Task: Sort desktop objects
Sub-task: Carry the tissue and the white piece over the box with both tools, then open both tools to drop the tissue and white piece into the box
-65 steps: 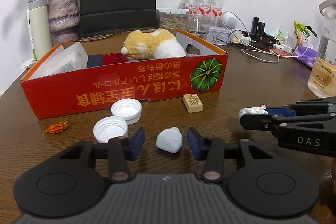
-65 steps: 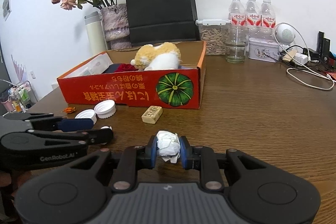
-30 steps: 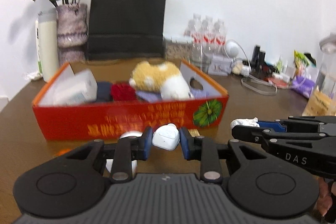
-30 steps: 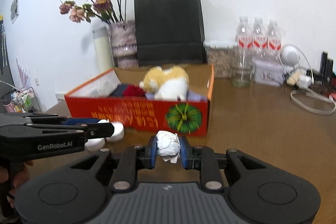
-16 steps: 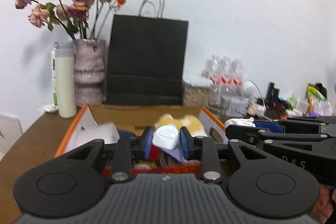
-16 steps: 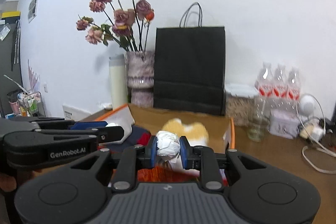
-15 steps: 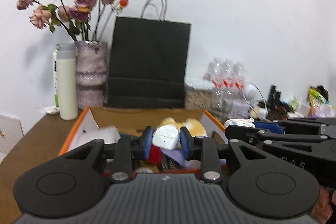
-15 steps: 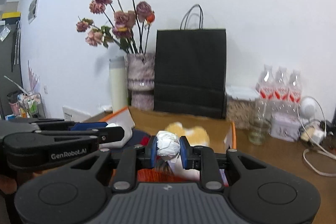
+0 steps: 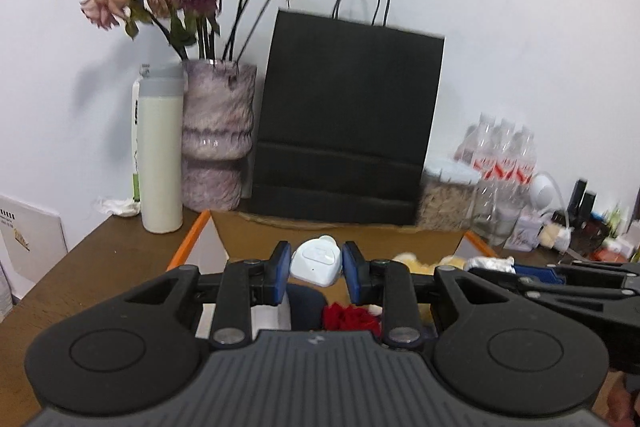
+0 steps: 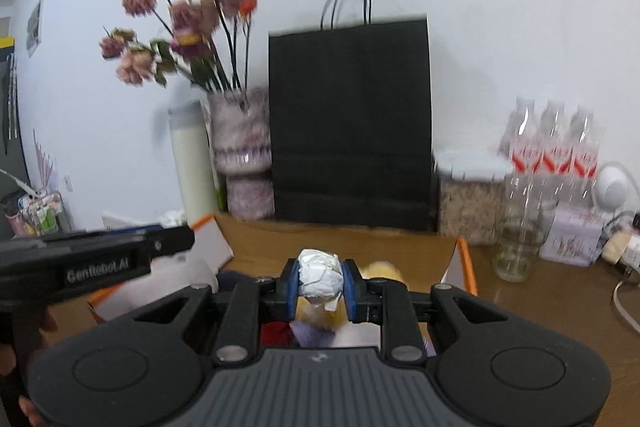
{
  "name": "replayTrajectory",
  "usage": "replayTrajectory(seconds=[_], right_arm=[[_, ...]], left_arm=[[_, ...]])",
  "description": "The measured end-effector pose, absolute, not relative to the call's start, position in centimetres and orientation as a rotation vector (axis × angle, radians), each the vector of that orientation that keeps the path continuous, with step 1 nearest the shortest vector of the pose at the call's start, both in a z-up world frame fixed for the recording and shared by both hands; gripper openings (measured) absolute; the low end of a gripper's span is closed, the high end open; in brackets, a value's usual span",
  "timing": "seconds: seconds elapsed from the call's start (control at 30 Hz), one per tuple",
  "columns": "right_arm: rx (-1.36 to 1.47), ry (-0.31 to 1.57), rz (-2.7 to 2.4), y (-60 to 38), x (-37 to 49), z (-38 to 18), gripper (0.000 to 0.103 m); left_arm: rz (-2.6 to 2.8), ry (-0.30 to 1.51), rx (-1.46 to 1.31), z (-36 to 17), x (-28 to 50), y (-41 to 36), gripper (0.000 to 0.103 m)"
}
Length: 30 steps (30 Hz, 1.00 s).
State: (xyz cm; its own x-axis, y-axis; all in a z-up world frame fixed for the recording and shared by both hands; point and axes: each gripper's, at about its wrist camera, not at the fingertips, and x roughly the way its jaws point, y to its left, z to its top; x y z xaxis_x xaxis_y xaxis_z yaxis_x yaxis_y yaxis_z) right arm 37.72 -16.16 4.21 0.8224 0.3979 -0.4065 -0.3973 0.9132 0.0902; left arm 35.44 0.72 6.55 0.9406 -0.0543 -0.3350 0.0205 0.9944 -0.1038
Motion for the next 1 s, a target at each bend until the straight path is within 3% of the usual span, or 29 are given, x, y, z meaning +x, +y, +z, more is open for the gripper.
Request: replayTrajectory(seconds=[0.2, 0.73, 0.9, 1.0], right_arm=[[-0.011, 0.523, 0.446, -15.3, 38.5, 1.7, 0.021], [-0.058, 0.526, 0.429, -15.2, 38.1, 0.5, 0.021], [-0.04, 0.517, 0.442, -15.4, 37.9, 0.7, 0.023], [-0.036, 0.508, 0.441, -15.5, 37.8, 0.9, 0.033]], left_arm=[[-0.051, 0.413, -0.01, 3.4, 36.3, -0.5, 0.028], [-0.054, 0.427, 0.029, 2.4, 36.0, -1.1, 0.029], [-0.057, 0.403, 0.026, 2.9, 35.5, -1.2, 0.029], [-0.05, 0.388, 0.015, 3.2, 35.2, -1.2, 0.032]])
